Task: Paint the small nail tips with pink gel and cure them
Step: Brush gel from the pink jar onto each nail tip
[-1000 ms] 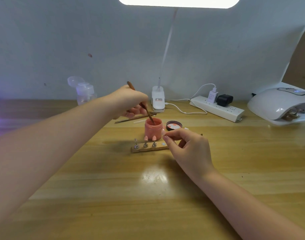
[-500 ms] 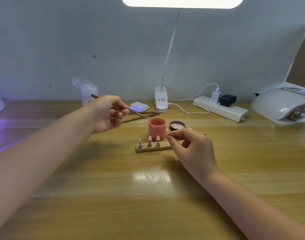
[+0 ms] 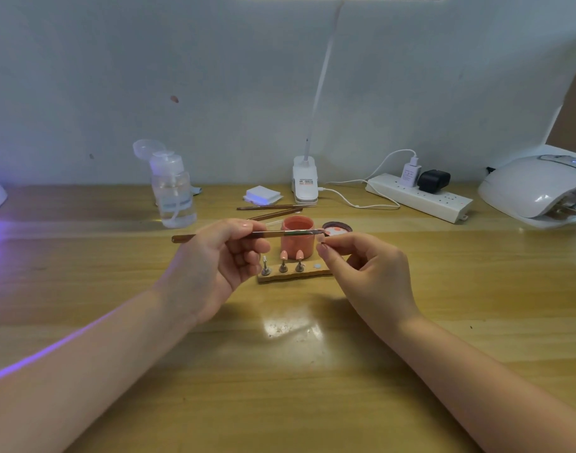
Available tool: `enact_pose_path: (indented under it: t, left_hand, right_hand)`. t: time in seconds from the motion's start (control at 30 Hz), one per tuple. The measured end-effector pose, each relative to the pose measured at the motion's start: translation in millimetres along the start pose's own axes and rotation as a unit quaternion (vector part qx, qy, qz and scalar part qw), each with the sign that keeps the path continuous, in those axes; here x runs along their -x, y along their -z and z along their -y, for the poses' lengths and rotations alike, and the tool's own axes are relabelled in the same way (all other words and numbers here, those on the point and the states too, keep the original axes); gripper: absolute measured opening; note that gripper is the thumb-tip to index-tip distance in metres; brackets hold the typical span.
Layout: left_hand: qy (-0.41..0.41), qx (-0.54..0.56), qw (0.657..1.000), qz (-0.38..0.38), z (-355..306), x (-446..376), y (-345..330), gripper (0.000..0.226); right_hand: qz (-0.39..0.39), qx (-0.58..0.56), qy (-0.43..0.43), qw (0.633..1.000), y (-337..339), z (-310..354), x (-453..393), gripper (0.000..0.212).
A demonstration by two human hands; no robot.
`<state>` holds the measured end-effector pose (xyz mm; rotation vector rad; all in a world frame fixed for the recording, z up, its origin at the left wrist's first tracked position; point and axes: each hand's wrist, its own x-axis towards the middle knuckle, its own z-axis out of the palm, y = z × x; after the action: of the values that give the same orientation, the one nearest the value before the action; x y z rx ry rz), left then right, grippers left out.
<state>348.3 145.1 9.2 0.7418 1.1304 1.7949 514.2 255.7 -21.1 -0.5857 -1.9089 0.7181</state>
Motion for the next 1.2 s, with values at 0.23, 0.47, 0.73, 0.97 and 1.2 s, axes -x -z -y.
enact_pose_path:
  t: [0.23,0.47,0.73,0.97,1.2]
  left_hand:
    - [-0.011,-0.009,1.000,-0.010,5,1,1,0.044]
    - [-0.021,-0.001,1.000,-0.014,5,3,2,0.042]
    - [-0.032,-0.011,0.999,-0.037,8,2,5,0.044]
    - [-0.171,-0.133,0.976,-0.033,6,12,8,0.023]
    - [-0.307,-0.351,0.884,0.029,13,37,-5,0.017]
  right_hand:
    - [0.008,0.000,0.006,1.000,1,0,1,0.008]
    - [0.007,-0.003,0.004,1.000,1,0,1,0.009]
    - [0.001,-0.007,0.004,1.000,1,-1,2,0.009]
    - [-0.004,0.004,0.003,1.000,1,-3,1,0.009]
    - [-0.005,0.016,0.003,1.000,2,-2,1,0.009]
